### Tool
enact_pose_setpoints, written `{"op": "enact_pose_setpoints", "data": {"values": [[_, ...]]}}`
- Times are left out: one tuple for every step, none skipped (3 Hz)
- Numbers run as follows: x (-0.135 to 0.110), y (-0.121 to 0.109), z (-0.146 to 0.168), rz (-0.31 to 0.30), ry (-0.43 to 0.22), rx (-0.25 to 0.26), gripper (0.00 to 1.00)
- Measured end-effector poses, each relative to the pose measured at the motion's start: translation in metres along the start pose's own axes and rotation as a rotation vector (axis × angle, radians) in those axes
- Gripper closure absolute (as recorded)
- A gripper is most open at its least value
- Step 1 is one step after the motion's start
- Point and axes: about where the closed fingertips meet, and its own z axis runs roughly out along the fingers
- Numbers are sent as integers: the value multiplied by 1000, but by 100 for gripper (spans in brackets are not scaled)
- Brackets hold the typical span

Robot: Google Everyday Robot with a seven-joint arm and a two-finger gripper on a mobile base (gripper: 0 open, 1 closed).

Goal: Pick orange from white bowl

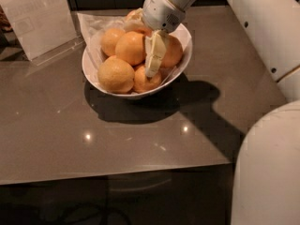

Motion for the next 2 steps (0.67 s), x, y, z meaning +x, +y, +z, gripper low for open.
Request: {"op": "enact_pose_setpoints", "data": {"values": [[-4,-14,14,-23,-33,-18,0],[-5,-19,16,-24,-39,-7,14]]}}
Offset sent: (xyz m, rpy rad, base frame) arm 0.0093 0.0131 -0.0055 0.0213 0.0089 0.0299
